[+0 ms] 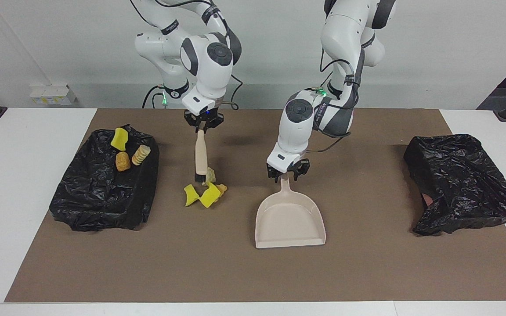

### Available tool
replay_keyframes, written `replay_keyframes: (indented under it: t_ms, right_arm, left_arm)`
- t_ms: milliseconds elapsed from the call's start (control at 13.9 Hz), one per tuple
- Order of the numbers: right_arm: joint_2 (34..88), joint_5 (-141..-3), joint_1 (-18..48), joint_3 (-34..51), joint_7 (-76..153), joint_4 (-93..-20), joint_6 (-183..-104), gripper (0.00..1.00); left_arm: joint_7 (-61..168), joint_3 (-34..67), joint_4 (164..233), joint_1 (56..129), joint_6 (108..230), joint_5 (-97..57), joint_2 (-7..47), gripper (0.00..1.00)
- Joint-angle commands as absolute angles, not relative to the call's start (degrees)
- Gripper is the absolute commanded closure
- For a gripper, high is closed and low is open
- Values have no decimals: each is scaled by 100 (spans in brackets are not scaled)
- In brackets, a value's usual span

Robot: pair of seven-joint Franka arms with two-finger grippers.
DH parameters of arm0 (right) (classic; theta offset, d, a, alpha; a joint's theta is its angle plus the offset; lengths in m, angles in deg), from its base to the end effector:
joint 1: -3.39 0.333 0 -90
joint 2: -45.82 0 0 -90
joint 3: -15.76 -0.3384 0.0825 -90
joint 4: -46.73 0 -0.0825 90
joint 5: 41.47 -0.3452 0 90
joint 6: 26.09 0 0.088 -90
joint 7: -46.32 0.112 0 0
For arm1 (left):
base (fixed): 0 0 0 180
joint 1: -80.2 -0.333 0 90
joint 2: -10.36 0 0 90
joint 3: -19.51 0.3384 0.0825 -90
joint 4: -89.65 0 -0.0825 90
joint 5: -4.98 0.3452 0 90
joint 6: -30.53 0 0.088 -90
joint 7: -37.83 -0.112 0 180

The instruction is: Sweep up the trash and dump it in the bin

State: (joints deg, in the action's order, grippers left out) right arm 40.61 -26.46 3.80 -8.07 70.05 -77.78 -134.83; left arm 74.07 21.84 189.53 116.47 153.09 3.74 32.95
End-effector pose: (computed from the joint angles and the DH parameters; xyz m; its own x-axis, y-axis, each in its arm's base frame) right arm 0.4271 0.1743 0.4537 0.9918 0.0987 -0.0814 0.1198 -0.9398 0.3200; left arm 0.5204 -0.3548 0.3863 0.9988 0.0486 0.0000 0.0486 -0.9988 0.0033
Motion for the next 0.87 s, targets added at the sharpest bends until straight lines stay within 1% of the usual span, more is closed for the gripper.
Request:
replay_keyframes:
  t_ms: [0,144,216,289,361,433,577,649,794]
  right_arm:
    - [5176,-1848,313,-463,6636,-6747,-13429,100]
    - [5775,-1319,313,-270,6644,-6385,-13568,100]
    - [5934,-1291,313,-174,6653,-6270,-13613,100]
    - [6014,-1352,313,-147,6714,-6304,-13752,100]
    - [6084,-1431,322,-155,6845,-6339,-13806,100]
    - [6094,-1632,339,-164,7029,-6444,-13841,100]
    - [6059,-2219,436,-173,7179,-6542,-13877,100]
    - [6059,-2388,506,-182,7233,-6568,-13868,100]
    - [6024,-2651,568,-234,7233,-6664,-13868,100]
  left_arm:
    - [7440,2241,18905,11729,15086,463,3225,100]
    - [7413,2241,18774,11685,14780,481,3129,100]
    - [7283,2241,18712,11650,14526,489,3067,100]
    - [6759,2267,18712,11623,14384,481,2928,100]
    - [6284,2311,18694,11606,14252,481,2874,100]
    - [5818,2329,18537,11449,14007,481,2865,100]
    - [4913,2303,18037,11054,13261,437,3031,100]
    - [4438,2303,17748,10982,13005,437,3188,100]
    - [3769,2312,17456,10912,12853,480,3330,100]
